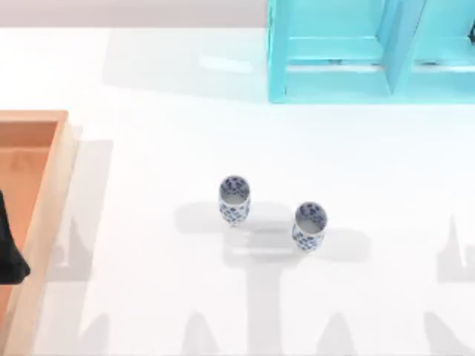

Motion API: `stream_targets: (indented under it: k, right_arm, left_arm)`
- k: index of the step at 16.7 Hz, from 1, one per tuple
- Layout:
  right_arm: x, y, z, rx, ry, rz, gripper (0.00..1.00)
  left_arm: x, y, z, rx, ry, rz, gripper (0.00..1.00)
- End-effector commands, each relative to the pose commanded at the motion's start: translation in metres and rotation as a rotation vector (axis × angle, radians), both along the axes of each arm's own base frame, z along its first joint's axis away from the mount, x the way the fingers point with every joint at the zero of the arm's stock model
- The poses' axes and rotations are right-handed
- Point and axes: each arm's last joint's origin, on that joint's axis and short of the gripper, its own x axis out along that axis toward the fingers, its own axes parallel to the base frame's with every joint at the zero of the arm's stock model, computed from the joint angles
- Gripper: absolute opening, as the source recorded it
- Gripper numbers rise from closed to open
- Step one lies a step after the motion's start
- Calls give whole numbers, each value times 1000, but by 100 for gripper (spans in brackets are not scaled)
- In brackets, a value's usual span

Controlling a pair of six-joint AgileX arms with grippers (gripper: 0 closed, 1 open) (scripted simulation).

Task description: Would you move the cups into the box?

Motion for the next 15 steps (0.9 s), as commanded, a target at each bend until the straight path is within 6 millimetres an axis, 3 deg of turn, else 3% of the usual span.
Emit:
stream_targets:
  k: [3, 6, 11, 15]
  right_arm:
    - [0, 0, 0, 0, 0, 0, 100]
    - [0, 0, 0, 0, 0, 0, 100]
    - [0, 0, 0, 0, 0, 0, 100]
    - [0, 0, 0, 0, 0, 0, 100]
  left_arm:
    - [0, -1, 2, -3, 5, -7, 100]
    - [0, -7, 19, -29, 62, -72, 100]
    - [18, -31, 82, -111, 313, -255, 100]
    - [58, -73, 137, -164, 607, -378, 100]
